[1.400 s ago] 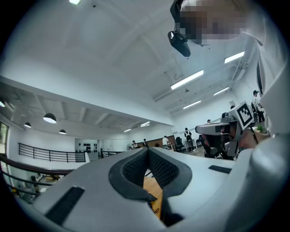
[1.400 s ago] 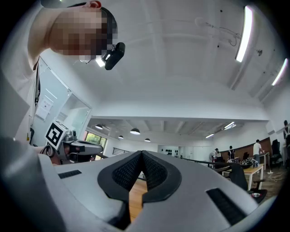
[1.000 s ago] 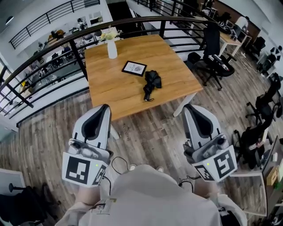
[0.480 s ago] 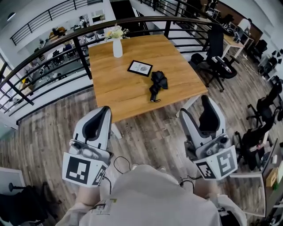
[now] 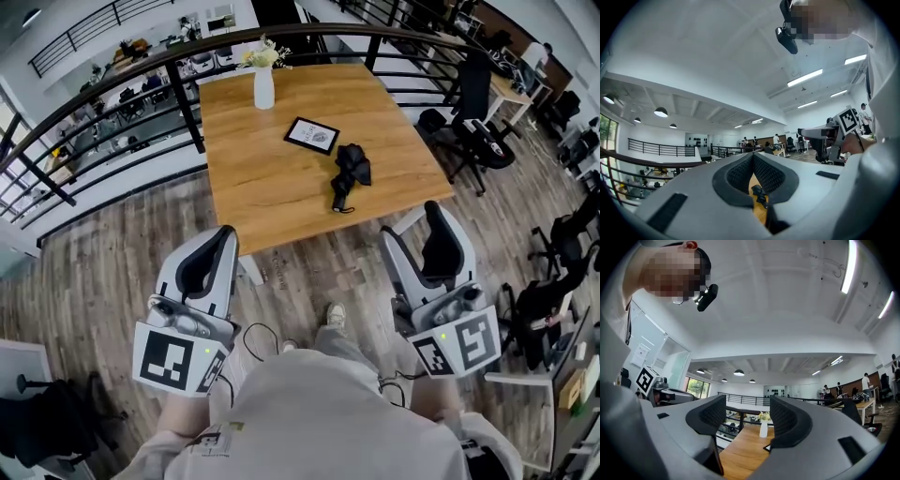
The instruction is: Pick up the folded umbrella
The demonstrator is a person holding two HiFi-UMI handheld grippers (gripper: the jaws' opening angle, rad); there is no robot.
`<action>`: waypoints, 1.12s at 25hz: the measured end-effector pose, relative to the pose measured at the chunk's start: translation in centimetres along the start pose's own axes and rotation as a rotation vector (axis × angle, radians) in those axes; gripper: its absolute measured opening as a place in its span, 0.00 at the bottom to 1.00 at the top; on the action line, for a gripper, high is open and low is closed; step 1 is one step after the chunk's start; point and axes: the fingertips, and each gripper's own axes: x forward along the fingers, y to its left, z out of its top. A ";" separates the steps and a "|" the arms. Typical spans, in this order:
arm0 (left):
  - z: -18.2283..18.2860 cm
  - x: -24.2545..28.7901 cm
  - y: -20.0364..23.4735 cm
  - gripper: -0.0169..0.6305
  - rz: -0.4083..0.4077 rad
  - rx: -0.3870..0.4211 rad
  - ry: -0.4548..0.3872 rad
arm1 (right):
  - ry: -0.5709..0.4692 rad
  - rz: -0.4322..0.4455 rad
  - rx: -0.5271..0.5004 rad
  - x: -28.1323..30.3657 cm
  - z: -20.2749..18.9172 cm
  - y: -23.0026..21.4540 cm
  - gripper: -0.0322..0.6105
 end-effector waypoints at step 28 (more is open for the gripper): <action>-4.7 30.3 -2.9 0.05 0.081 0.037 0.152 | 0.094 0.165 0.104 15.5 -10.6 -26.2 0.53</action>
